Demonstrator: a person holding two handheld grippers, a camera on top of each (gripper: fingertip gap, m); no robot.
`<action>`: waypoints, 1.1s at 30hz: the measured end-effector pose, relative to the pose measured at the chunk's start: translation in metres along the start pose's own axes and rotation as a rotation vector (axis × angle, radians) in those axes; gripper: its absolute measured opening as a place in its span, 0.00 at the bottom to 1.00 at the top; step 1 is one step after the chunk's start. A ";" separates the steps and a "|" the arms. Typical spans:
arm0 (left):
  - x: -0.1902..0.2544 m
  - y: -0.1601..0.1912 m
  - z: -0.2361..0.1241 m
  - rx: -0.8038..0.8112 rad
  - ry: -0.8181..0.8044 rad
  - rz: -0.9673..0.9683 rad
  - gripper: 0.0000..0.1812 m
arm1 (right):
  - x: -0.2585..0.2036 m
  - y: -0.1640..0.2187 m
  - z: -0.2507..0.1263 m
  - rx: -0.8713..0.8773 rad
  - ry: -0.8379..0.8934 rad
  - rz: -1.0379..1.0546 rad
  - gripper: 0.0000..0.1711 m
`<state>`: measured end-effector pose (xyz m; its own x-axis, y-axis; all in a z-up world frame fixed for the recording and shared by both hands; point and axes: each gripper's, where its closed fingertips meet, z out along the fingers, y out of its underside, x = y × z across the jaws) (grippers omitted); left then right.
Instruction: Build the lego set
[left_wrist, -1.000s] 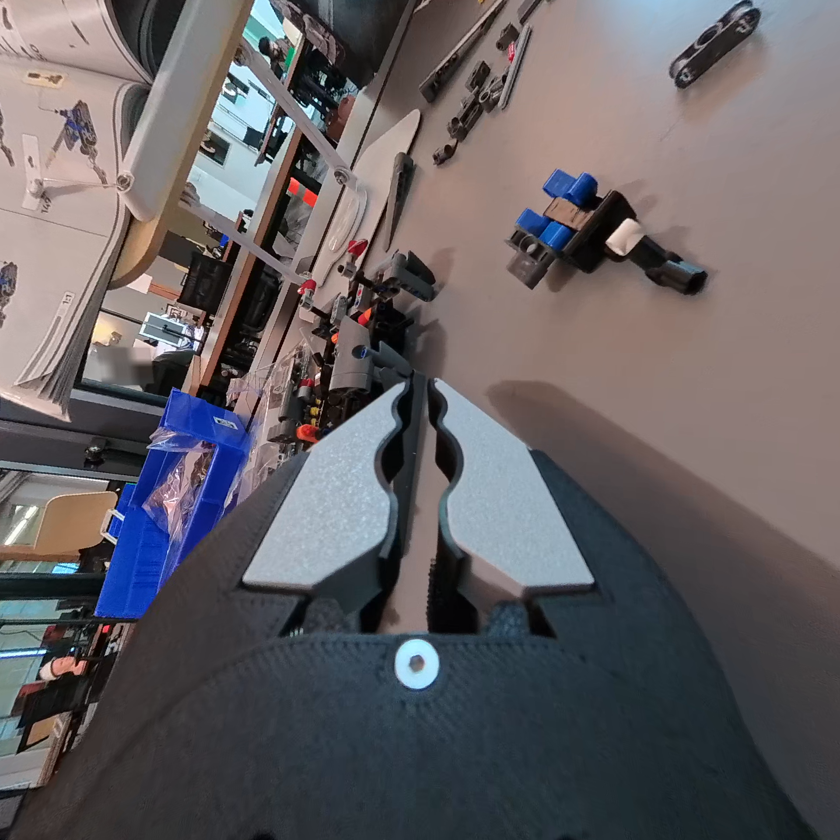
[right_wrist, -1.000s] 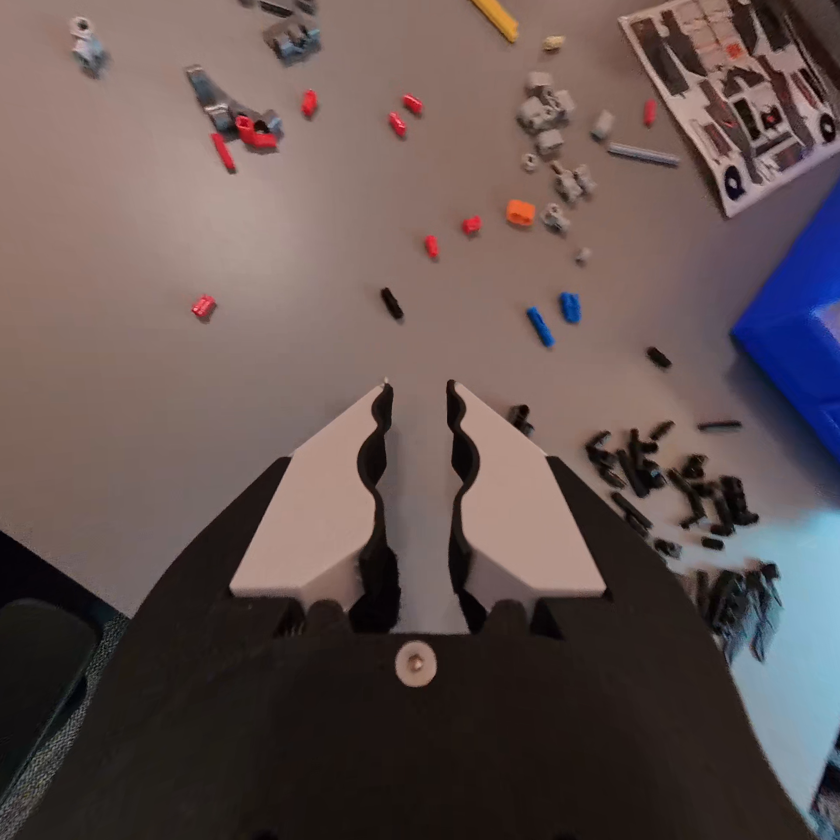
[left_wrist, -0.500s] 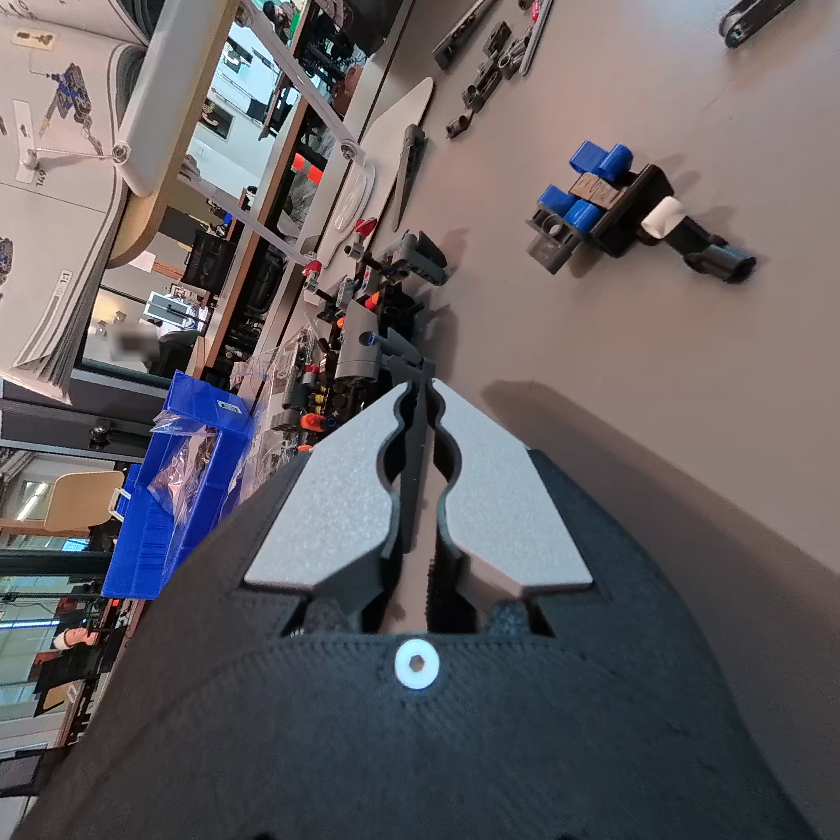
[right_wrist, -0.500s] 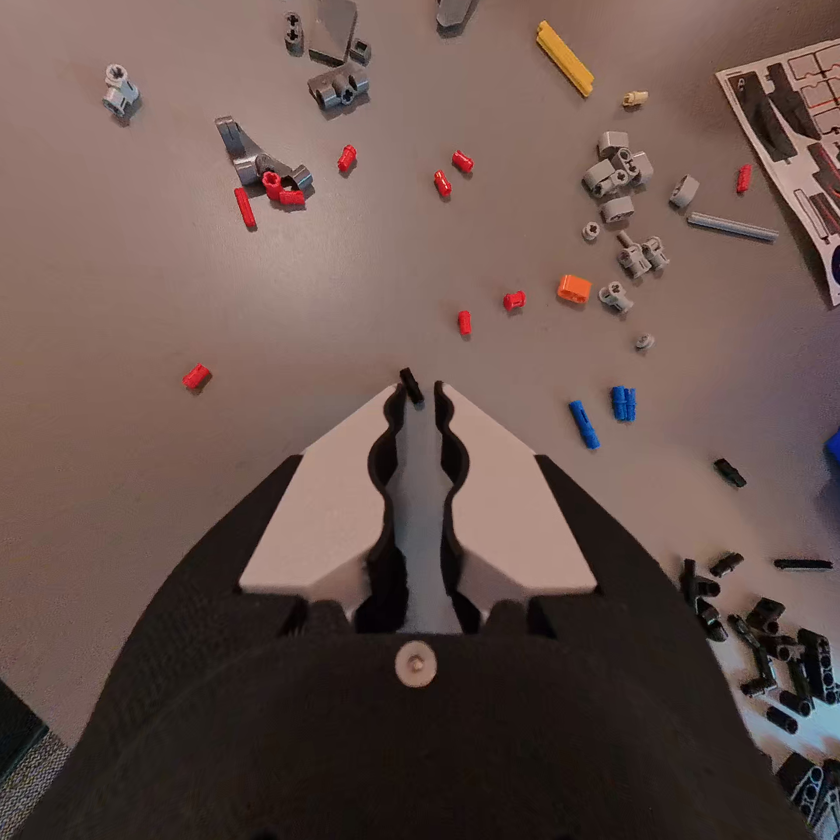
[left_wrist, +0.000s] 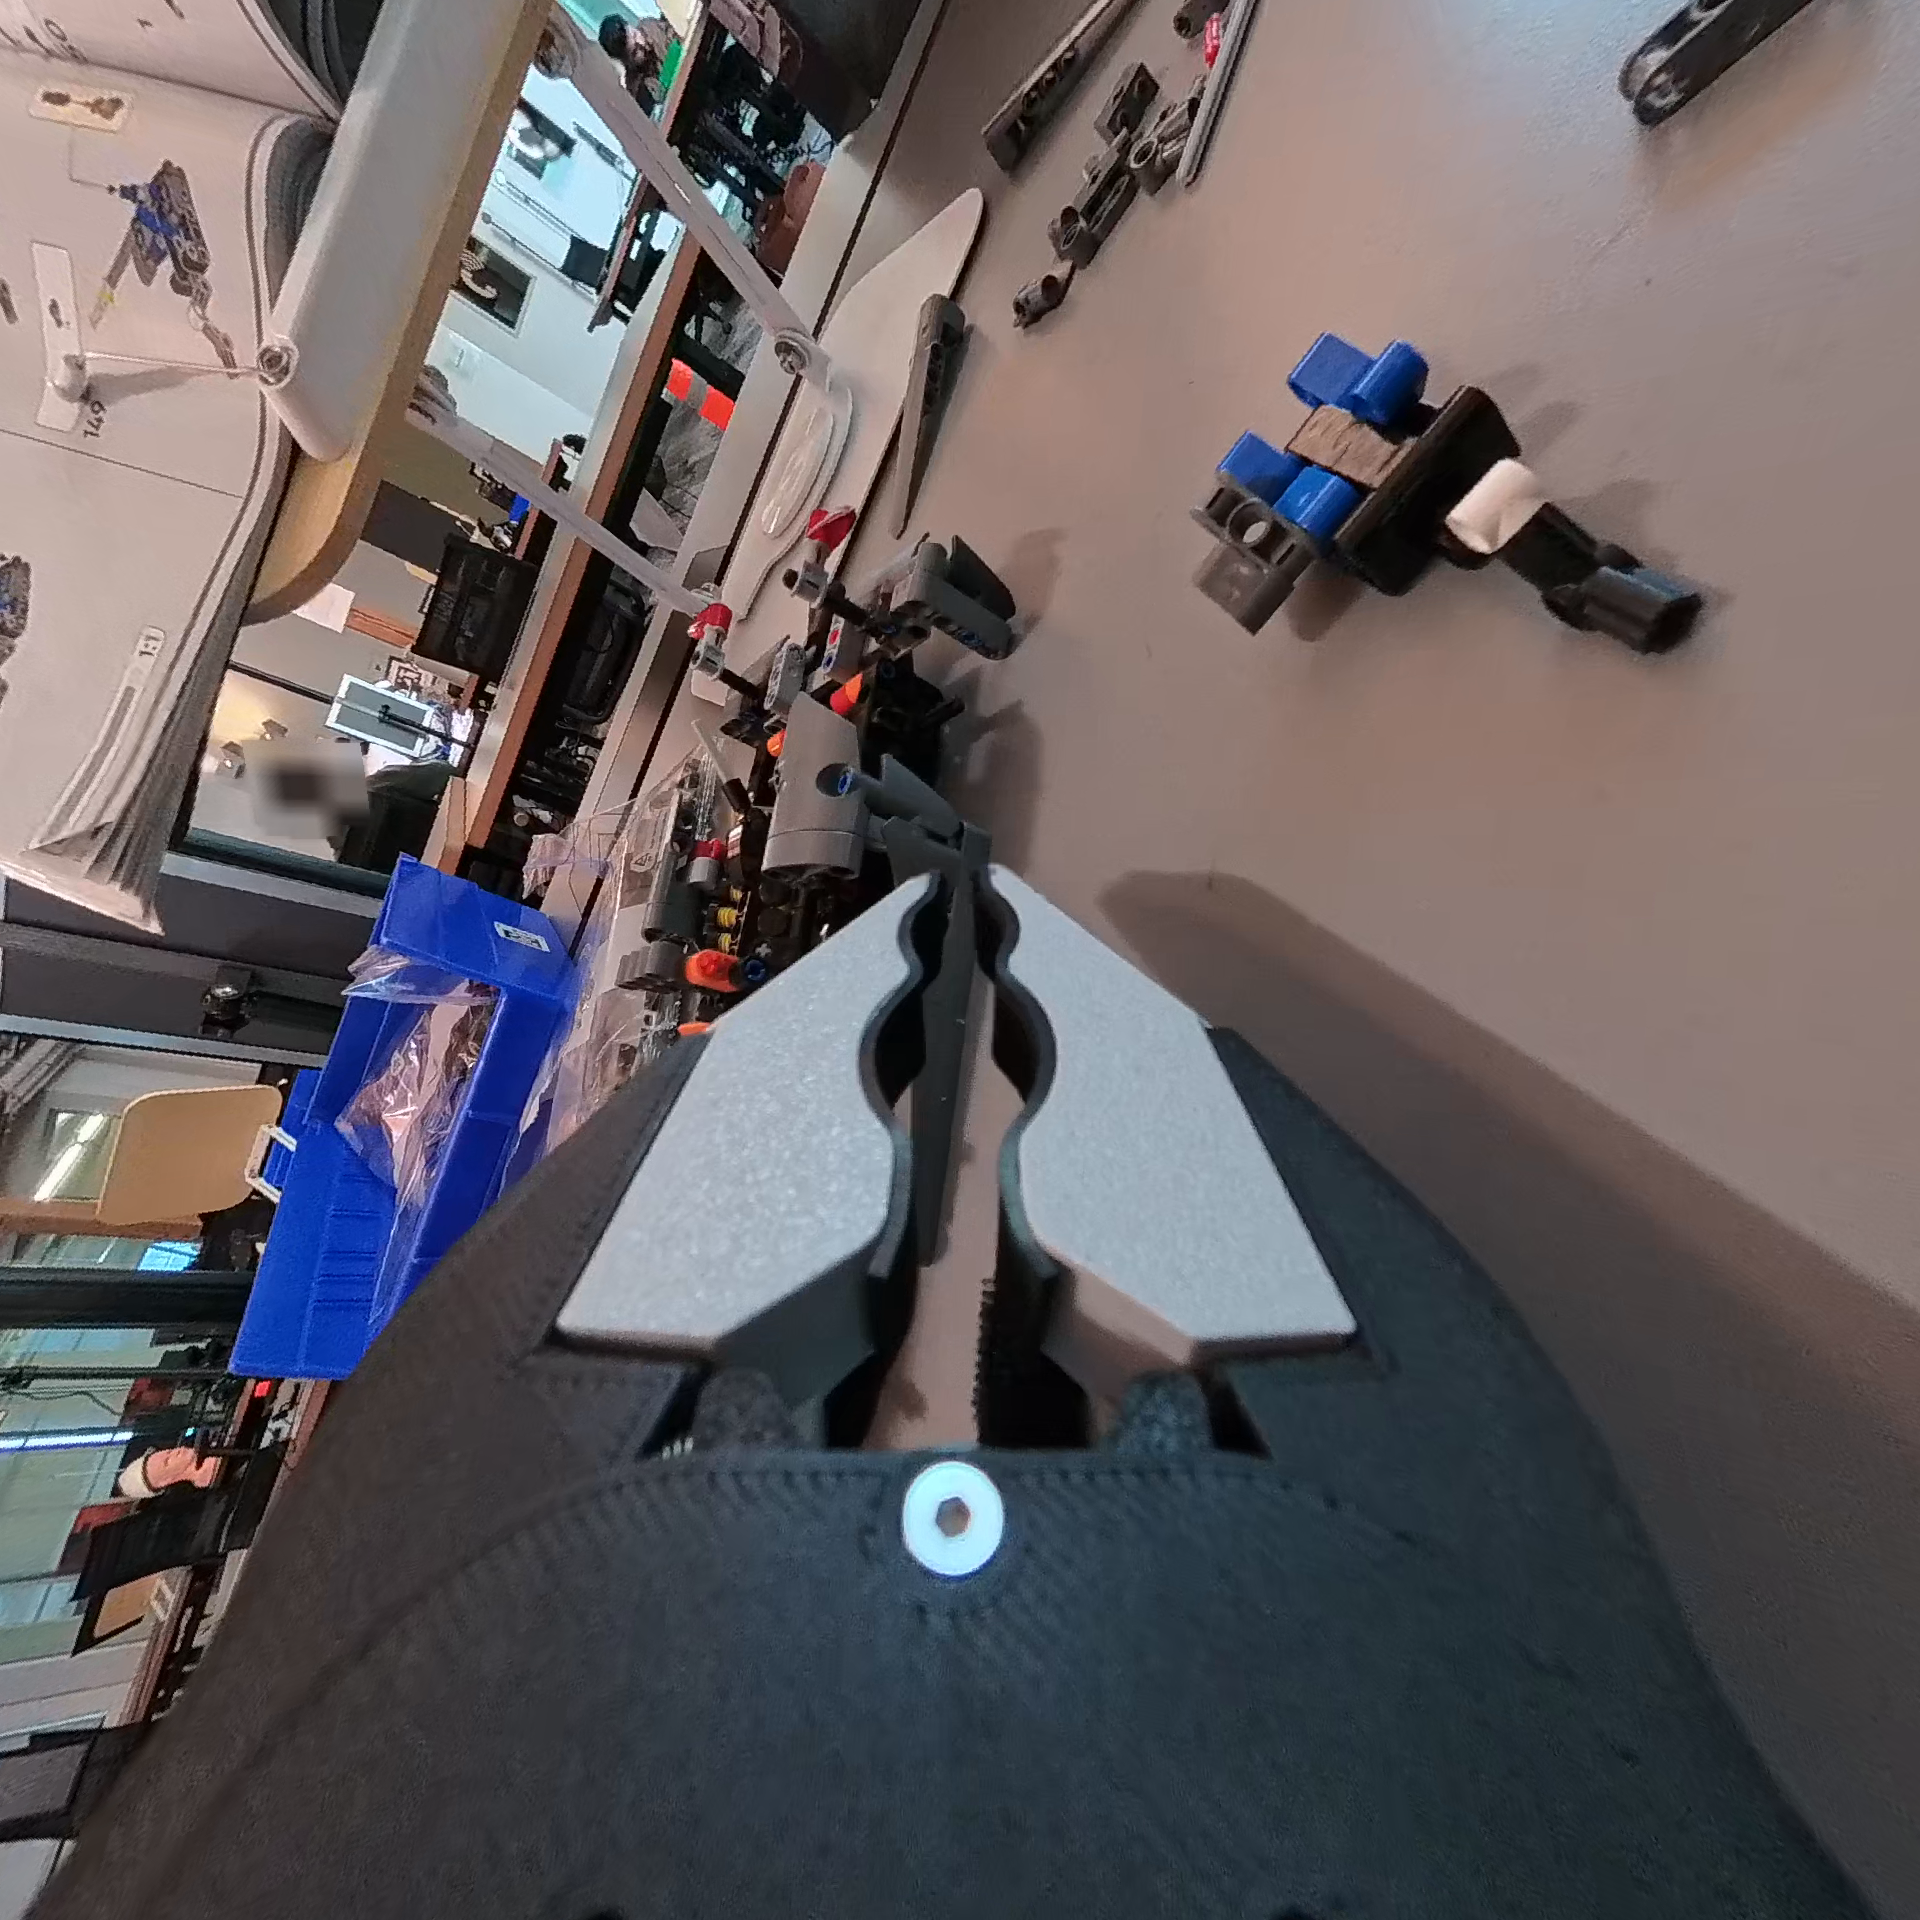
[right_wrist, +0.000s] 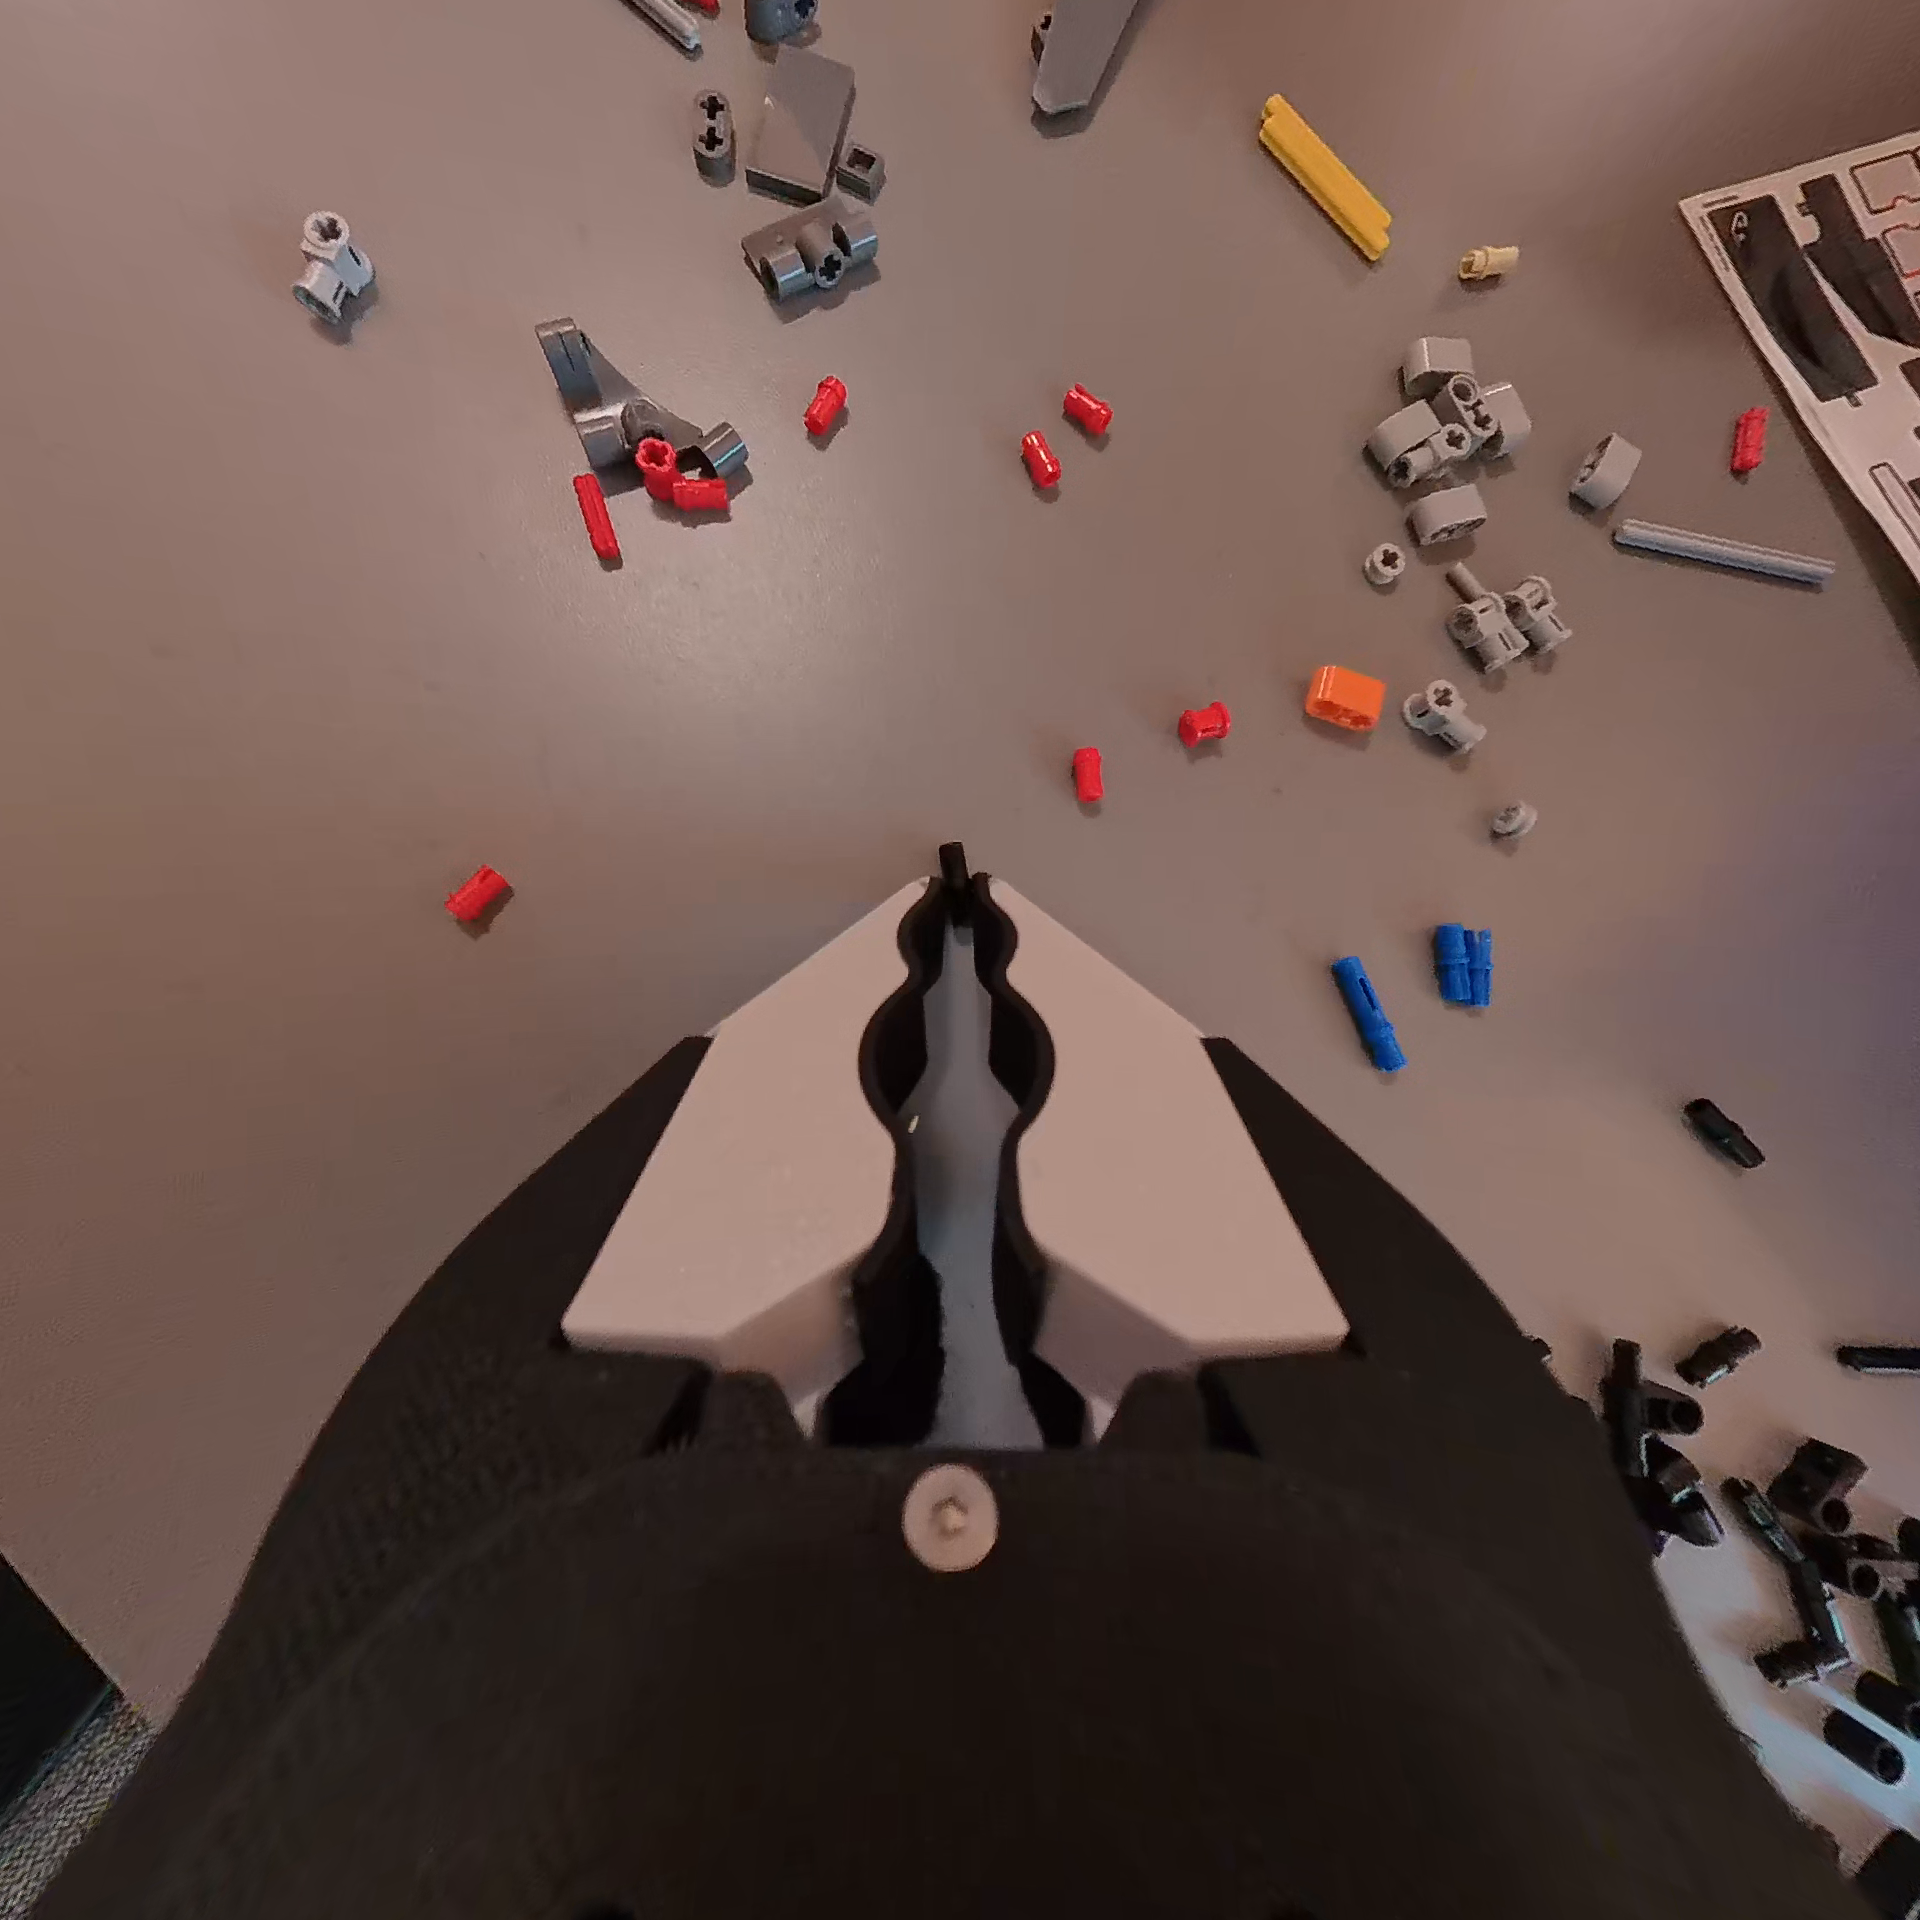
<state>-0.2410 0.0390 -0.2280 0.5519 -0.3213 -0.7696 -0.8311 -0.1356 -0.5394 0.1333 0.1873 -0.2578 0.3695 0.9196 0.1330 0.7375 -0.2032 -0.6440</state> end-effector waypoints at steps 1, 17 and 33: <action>0.002 -0.002 -0.001 0.000 0.007 0.002 0.02 | 0.000 0.000 0.000 0.003 -0.001 0.003 0.01; 0.062 -0.062 -0.016 -0.072 0.300 -0.432 0.15 | 0.000 0.000 0.000 0.042 -0.001 0.014 0.01; 0.070 -0.055 -0.005 -0.169 0.255 -0.349 0.13 | 0.001 0.000 -0.004 0.040 0.025 0.003 0.12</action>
<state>-0.1575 0.0199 -0.2504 0.7835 -0.4468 -0.4318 -0.6100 -0.4207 -0.6715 0.1362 0.1869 -0.2547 0.3857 0.9104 0.1495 0.7136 -0.1916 -0.6738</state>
